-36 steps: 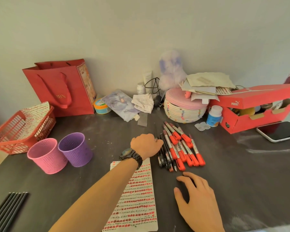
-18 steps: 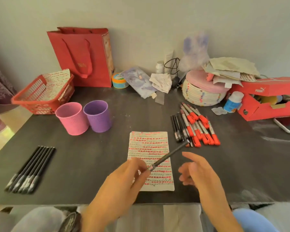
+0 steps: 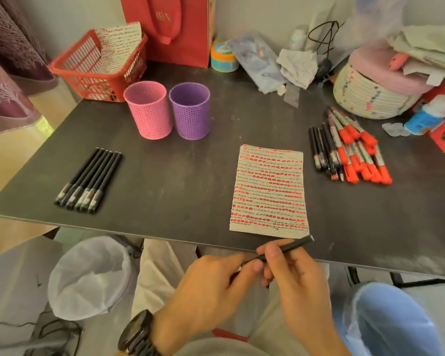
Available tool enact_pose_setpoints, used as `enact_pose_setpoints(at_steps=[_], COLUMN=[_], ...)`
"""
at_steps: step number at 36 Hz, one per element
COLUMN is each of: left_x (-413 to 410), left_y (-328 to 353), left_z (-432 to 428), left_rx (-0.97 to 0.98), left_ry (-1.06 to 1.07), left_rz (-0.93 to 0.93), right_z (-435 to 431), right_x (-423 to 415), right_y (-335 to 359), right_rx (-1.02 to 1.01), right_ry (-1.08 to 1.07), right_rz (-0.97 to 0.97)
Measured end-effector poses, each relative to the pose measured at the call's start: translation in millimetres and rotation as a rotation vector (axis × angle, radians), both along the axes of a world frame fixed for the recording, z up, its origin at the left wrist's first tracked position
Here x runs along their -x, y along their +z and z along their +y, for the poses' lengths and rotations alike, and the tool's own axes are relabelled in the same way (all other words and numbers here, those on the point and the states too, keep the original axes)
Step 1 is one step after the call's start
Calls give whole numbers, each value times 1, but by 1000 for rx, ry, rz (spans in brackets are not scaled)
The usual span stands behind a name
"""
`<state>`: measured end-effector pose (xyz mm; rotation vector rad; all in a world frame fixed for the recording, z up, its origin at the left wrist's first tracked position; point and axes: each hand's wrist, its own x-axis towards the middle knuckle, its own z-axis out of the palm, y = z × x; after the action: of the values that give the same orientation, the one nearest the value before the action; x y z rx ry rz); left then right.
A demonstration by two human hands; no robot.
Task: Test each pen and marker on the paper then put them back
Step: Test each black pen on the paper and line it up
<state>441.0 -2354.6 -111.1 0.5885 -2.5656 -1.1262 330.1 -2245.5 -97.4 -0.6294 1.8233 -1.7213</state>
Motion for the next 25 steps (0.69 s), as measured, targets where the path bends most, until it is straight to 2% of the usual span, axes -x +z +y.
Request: enact_pose_setpoints(at_steps=[6,12,14,16,20,25], left_x=[4,10,10,8,5,20], left_y=[9,16,16,14,13,3], left_z=[2,-7,-12,-19,-37,-57], left_rx=[16,-338,-389,-322,-100,127], left_ry=[43,-58,-79,-53,55,93], left_rz=[8,18,13,-37,-50,-1], right_z=[2,3,2,0,-2,-6], right_x=[-1,9,14,23,52,71], right_y=[3,13,21,27,32,29], right_rx=[5,47,56,89,227,239], right_ry=[-7,12,34,-14,-255,-308], right_rz=[28,78,107,111,-47,-122])
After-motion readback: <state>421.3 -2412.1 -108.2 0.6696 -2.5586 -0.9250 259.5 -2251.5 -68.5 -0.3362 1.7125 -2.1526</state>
